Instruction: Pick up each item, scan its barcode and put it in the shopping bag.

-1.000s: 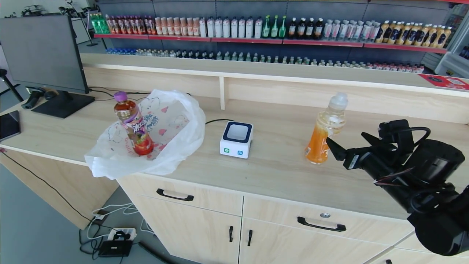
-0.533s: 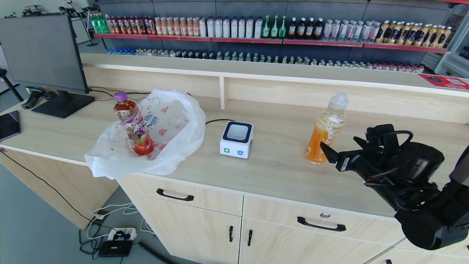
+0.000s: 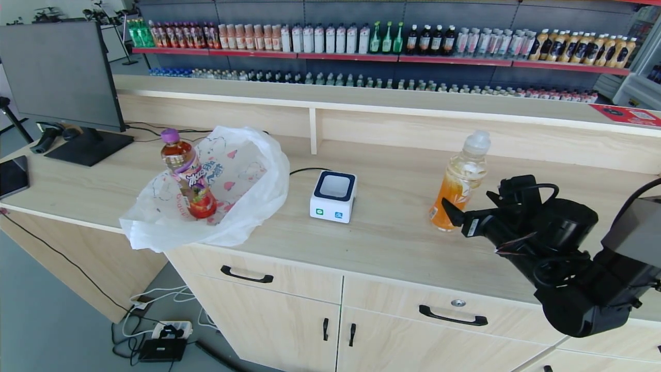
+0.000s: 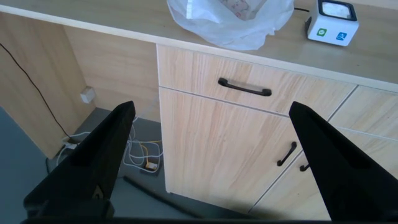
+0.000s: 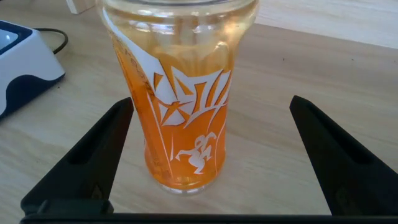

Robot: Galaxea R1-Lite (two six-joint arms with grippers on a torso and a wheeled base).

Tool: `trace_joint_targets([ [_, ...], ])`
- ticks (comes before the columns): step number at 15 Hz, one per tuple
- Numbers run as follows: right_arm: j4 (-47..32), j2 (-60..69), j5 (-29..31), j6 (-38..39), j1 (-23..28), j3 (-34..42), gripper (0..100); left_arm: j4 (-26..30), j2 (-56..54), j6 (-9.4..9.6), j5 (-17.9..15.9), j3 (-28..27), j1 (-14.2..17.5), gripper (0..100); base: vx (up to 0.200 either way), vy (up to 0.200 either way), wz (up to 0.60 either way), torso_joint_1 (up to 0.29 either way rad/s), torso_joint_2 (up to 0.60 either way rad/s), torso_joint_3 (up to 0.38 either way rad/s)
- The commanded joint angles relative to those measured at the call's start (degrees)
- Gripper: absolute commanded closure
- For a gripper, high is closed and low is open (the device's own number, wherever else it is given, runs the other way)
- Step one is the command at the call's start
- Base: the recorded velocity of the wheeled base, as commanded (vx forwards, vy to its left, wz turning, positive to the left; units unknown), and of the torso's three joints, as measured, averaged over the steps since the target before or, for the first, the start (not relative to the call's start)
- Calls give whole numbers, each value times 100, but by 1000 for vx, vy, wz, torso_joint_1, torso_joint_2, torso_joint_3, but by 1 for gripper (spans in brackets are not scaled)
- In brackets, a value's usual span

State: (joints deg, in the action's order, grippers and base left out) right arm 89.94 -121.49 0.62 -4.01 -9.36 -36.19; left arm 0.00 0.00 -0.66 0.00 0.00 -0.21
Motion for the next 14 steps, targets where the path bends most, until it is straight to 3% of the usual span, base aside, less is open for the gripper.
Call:
trace_joint_targets([
  [1,6,-270,-27,-3,-4,-107,0,0,0,-4,0,0,3,0,0,0,0,0,0,0],
  [14,6,-911,-36,-21,-31,-1302,0,0,0,-4,0,0,3,0,0,0,0,0,0,0],
])
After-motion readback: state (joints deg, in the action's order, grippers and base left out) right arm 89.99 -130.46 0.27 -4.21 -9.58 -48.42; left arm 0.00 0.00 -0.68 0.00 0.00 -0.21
